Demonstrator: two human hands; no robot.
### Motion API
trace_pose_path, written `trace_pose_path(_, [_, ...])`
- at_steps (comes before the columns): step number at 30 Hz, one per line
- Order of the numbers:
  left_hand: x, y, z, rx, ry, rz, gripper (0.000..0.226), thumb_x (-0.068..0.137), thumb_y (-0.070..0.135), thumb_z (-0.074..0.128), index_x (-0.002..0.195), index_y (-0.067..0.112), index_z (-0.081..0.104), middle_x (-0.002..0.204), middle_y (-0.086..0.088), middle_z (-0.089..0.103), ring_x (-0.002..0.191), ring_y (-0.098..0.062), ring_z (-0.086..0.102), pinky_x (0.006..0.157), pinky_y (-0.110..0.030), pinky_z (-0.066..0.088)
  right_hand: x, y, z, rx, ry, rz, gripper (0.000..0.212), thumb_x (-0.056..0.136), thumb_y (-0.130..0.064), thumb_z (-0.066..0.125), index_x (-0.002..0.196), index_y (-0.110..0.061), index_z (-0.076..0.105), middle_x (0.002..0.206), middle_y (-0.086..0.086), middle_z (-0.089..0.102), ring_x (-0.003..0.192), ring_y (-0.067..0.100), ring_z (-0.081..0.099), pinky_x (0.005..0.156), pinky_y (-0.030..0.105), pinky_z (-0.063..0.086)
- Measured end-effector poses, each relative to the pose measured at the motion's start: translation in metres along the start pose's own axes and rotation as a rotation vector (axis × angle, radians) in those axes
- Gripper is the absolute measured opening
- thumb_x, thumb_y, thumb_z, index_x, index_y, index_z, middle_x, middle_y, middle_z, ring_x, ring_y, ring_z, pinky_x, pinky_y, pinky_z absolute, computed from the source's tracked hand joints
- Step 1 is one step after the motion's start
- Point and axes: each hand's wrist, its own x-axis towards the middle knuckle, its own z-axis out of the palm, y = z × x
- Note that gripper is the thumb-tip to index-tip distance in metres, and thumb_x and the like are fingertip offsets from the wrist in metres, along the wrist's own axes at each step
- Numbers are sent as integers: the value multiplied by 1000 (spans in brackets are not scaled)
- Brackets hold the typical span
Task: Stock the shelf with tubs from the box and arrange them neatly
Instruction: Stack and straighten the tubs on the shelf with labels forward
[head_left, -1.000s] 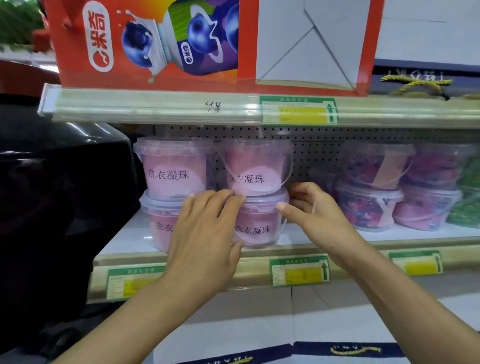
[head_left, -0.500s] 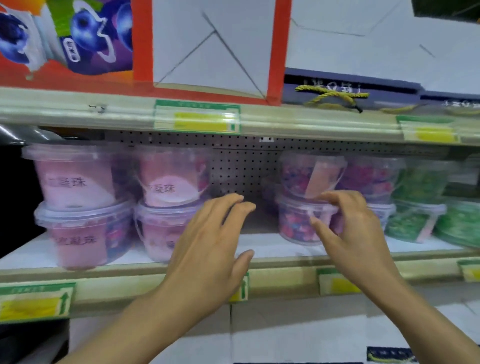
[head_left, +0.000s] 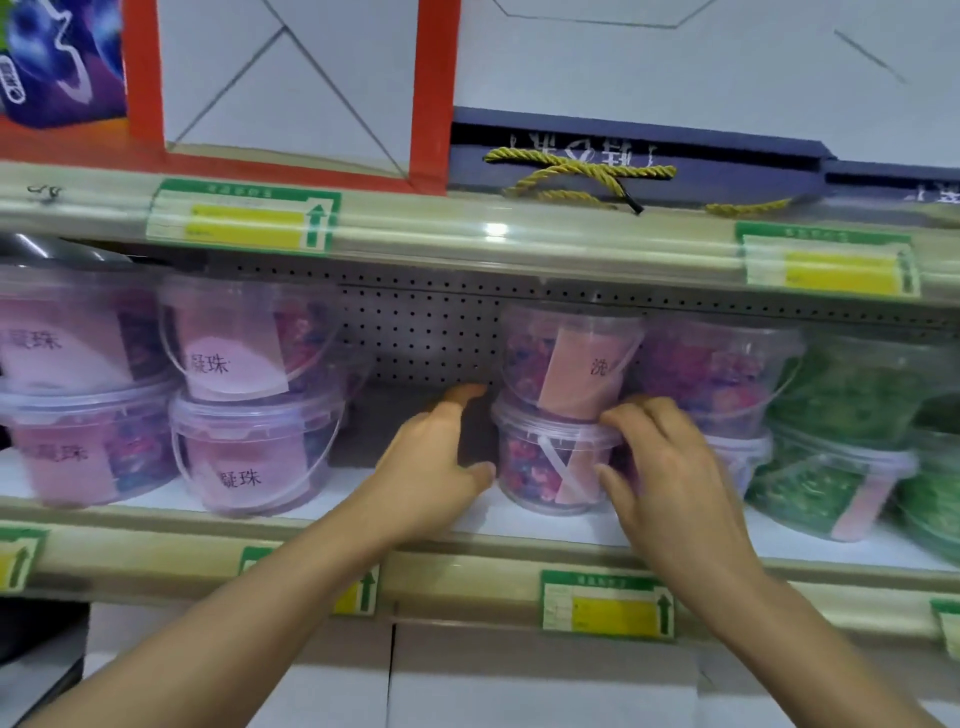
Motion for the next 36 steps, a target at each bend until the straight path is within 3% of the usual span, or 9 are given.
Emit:
trace_pose_path(3, [-1, -1, 0, -12, -48, 58, 61, 84, 19, 64, 139, 23, 36, 136, 2, 50, 125, -14, 46, 96, -20, 37, 6, 0, 3, -14, 21, -21, 41, 60, -1, 80, 96, -6, 60, 92, 14, 57, 76, 37, 59, 49, 36, 45])
trace_pose_path(10, [17, -14, -4, -42, 6, 43, 53, 82, 11, 59, 132, 22, 43, 130, 0, 56, 117, -19, 53, 94, -26, 43, 2, -1, -11, -52, -16, -80, 32, 65, -2, 76, 87, -11, 55, 90, 7, 52, 70, 32, 55, 44, 32, 38])
trace_pose_path(13, [42, -15, -8, -11, 25, -20, 52, 84, 12, 58, 132, 24, 41, 129, -2, 55, 114, -26, 55, 83, -23, 43, -4, 1, -19, -57, -14, -97, 34, 63, -1, 77, 86, -13, 56, 88, 4, 55, 70, 28, 56, 48, 32, 40])
trace_pose_path(15, [60, -15, -8, 24, 31, -29, 51, 84, 10, 58, 131, 23, 43, 130, -3, 54, 116, -27, 54, 87, -25, 44, -7, 6, -22, -56, 3, -108, 34, 65, -1, 78, 88, -14, 57, 90, 3, 57, 72, 26, 57, 52, 34, 44])
trace_pose_path(18, [82, -19, 0, 22, 45, 39, 51, 81, 6, 61, 128, 21, 48, 130, -7, 55, 118, -29, 53, 96, -37, 46, -9, 11, -24, -61, 20, -142, 29, 71, -14, 68, 94, -20, 53, 92, -1, 57, 80, 18, 53, 64, 28, 40])
trace_pose_path(23, [115, -27, 23, -12, 41, 132, 51, 75, 3, 66, 121, 23, 58, 124, -4, 61, 112, -27, 58, 91, -39, 51, -8, 9, -27, -110, -22, -99, 37, 65, -2, 79, 91, -16, 57, 91, -1, 58, 78, 26, 59, 66, 31, 39])
trace_pose_path(28, [128, -29, 34, 148, 72, 201, 23, 75, 9, 66, 95, 21, 70, 101, -7, 70, 97, -30, 63, 76, -40, 55, -15, 0, -28, -87, -15, -51, 25, 72, -24, 67, 95, -16, 59, 98, -2, 56, 85, 19, 56, 71, 30, 42])
trace_pose_path(32, [125, -28, 27, 192, 134, 222, 23, 78, 5, 60, 95, 18, 69, 102, -7, 68, 97, -30, 62, 77, -40, 53, -17, -11, -22, -87, 50, -56, 29, 81, -35, 55, 95, -10, 60, 96, 4, 56, 87, 22, 54, 74, 31, 41])
trace_pose_path(36, [112, -22, 22, 307, 194, 179, 29, 85, 3, 52, 109, 14, 65, 112, -10, 63, 106, -32, 56, 84, -40, 49, -16, -12, -19, -83, 76, -50, 30, 82, -35, 51, 95, -9, 58, 96, 4, 54, 88, 23, 51, 75, 30, 40])
